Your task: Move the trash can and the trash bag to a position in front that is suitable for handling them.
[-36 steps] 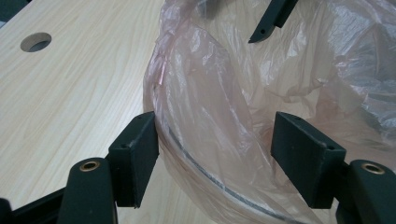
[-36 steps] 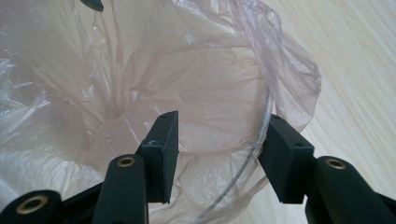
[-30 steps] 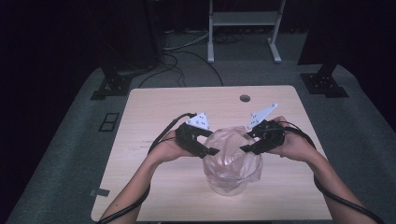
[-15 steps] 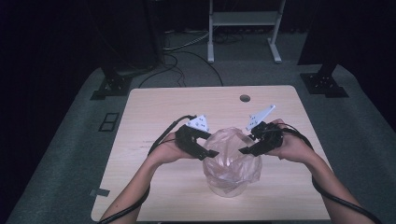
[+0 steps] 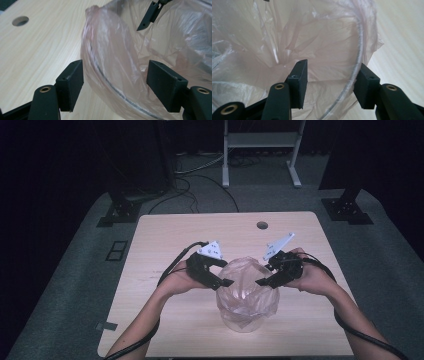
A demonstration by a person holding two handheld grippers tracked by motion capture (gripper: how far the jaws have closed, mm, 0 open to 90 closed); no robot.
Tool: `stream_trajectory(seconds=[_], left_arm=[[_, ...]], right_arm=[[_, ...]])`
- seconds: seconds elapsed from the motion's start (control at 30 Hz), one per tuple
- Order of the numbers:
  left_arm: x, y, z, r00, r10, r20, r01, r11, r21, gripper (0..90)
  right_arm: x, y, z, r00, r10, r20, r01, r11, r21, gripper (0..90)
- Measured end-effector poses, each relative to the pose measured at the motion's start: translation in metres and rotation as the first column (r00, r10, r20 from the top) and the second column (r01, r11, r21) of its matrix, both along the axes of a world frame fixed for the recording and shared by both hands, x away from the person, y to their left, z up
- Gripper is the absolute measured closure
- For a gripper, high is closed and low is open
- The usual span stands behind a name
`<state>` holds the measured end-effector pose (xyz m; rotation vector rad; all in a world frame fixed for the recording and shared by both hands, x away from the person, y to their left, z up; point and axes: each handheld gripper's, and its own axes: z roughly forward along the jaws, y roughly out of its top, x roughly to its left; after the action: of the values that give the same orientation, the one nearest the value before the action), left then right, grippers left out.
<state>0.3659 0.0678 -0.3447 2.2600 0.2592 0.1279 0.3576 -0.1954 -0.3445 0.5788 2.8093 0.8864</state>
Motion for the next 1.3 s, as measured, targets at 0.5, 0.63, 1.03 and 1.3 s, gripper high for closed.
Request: stream_trajectory(seconds=[0.5,0.63,1.03,1.3], left_arm=[[0.002,-0.013,0.000,0.9997,-0.024,-0.006,0.024,0.9997,-0.005,28.5],[0.003,-0.015,-0.006,0.9991,-0.027,-0.033,0.027,0.9996,-0.004,28.5],[0.002,-0.002,0.000,0.9984,-0.016,-0.053,0.013,0.9981,-0.060,22.0],[-0.004,0.018,0.008,0.9990,0.002,-0.044,-0.006,0.9963,-0.086,19.9]], right_arm=[[0.004,0.014,0.008,0.9983,0.022,0.053,-0.023,1.000,0.009,47.1],[0.007,0.014,0.003,0.9996,0.020,0.019,-0.020,1.000,0.021,47.3],[0.003,-0.004,0.008,0.9996,0.006,-0.027,-0.003,0.992,0.123,40.8],[-0.011,-0.029,0.022,0.9997,-0.002,-0.025,0.007,0.983,0.185,38.7]])
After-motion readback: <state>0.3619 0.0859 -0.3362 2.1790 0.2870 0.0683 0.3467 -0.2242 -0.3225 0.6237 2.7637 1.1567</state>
